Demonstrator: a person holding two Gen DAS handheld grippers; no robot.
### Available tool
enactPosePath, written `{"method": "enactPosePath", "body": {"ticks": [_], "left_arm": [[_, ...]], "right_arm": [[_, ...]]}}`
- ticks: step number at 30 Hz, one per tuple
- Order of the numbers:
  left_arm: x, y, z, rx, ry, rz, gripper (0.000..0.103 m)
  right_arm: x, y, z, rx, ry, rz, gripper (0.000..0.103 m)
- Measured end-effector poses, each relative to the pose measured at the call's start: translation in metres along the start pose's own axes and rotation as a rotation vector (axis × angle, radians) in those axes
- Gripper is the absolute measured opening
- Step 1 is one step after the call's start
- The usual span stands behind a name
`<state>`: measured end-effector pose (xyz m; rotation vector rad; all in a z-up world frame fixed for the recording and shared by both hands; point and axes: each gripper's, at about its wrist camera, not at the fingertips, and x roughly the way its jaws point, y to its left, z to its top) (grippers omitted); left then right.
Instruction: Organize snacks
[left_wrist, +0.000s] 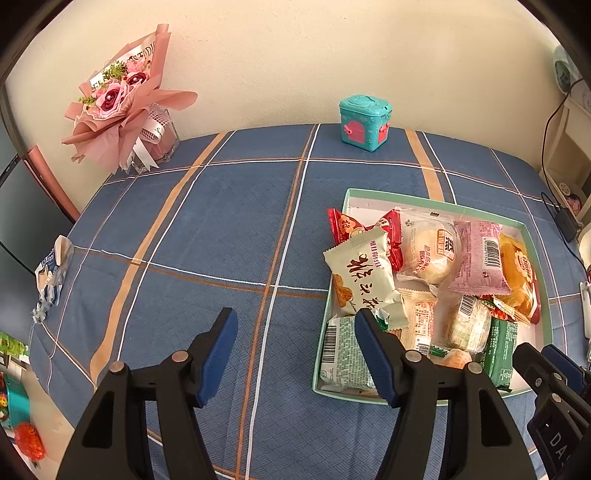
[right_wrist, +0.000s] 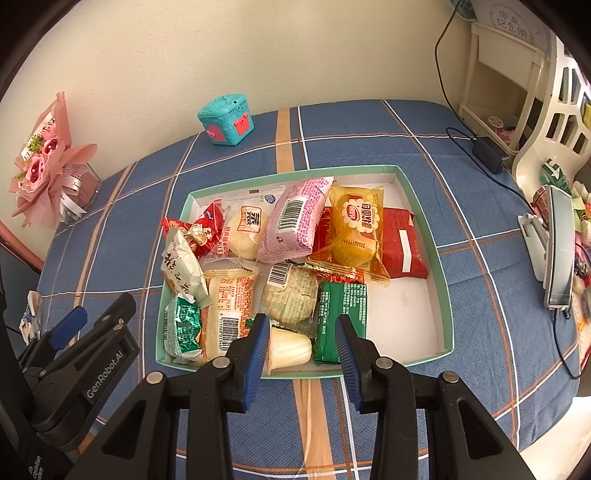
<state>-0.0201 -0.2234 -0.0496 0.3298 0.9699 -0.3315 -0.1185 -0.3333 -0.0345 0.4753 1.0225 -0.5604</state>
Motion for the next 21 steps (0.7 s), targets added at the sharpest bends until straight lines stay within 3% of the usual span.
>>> {"method": "enactPosePath", "body": {"ticks": [13,15,17,21], "left_arm": [[-0.0001,0.0037,-0.0001,-0.006,-0.002,0.005,0.067],[0.0,0.0043,0.0005,-0.005,-0.004,0.007,0.071],[-0.0002,0.0043,0.0009,-0.008,-0.006,0.008,0.084],[-0.0016,0.0046,0.0018,-0.011,-0.015,0.014,0.084]], "right_arm": [[0.0002,0.0005,0.0004,0.0,0.001,-0.001,0.039],[0.0006,0.0005,0.0002,0.0,0.002,-0.001,0.039],[0.0011,0.0006,-0.0005,-0.001,0.003,-0.001,0.039],[0.0015,0.0008,-0.0009,-0.001,0.002,-0.001,0.039]]}}
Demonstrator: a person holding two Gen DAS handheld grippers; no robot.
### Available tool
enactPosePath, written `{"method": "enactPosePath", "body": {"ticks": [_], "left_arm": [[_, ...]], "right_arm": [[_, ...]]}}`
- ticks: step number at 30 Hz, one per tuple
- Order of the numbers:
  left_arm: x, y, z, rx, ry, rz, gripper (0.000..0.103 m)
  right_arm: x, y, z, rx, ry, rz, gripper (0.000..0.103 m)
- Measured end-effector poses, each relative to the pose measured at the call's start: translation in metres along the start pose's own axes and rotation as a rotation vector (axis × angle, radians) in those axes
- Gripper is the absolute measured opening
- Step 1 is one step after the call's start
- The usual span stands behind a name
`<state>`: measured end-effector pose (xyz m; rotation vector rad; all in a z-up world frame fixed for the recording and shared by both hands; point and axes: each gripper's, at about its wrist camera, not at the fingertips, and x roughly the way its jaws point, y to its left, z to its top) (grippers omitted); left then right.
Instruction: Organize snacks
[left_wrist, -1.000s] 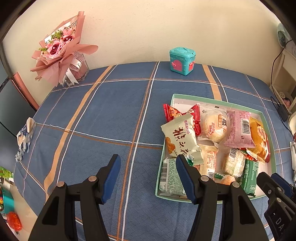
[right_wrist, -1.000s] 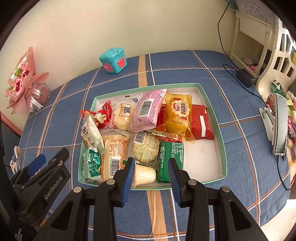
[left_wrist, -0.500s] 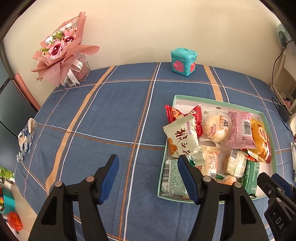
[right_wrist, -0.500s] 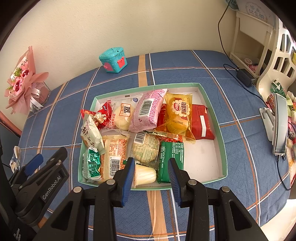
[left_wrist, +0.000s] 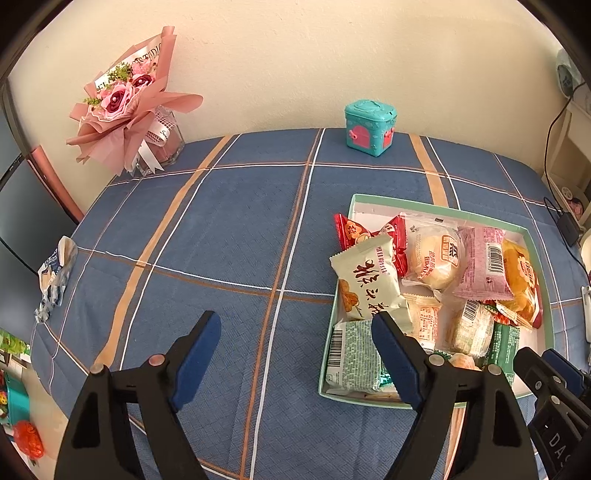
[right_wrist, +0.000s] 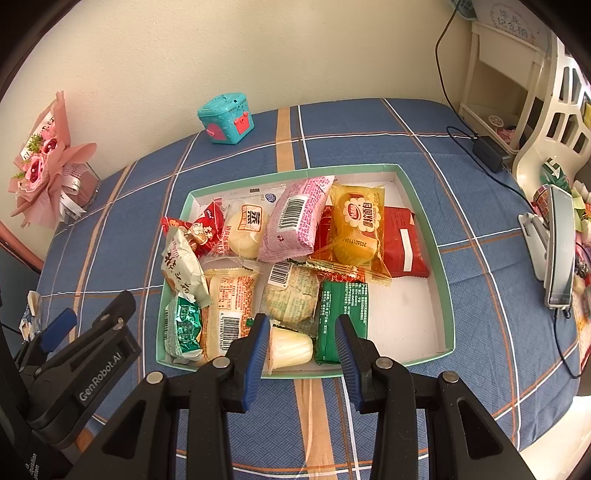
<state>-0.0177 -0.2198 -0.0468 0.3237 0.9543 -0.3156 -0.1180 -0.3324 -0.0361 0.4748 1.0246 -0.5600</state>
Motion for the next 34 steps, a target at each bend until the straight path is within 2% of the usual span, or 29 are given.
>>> {"method": "enactPosePath", "body": {"ticks": [4,7,14,18,20,24,34], "left_arm": [[0.0014,0.0015,-0.0001,-0.008,0.003,0.002,0.085],[0.0014,0.0012,-0.0002,-0.008,0.001,0.001,0.091],[0.0012,0.0022,0.0,-0.014,-0.006,0.006,0.091],[0.0008,0.0023,0.0002,-0.015,-0.009,0.009,0.091],[0.001,0.0021,0.0004,-0.014,-0.01,0.013,0.091],[0.0012,0.0034,0.0007,-0.022,-0.01,0.017,0.091],[-0.0028,0.0019,0.0006,-0.005,-0.029,0.02,0.091]], "right_arm": [[0.0001,-0.0003,-0.0001,0.0,-0.001,0.003,0.039],[-0.0004,0.0001,0.0005,0.0,-0.006,0.007,0.04],[0.0003,0.001,0.0012,-0.009,-0.01,0.011,0.042],[0.0003,0.0011,0.0011,-0.011,-0.018,0.013,0.06],[-0.0004,0.0017,0.0014,-0.014,-0.022,0.016,0.061],[-0.0004,0.0025,0.0017,-0.02,-0.025,0.016,0.071],[-0.001,0.0023,0.0025,-0.026,-0.031,0.013,0.075]]}}
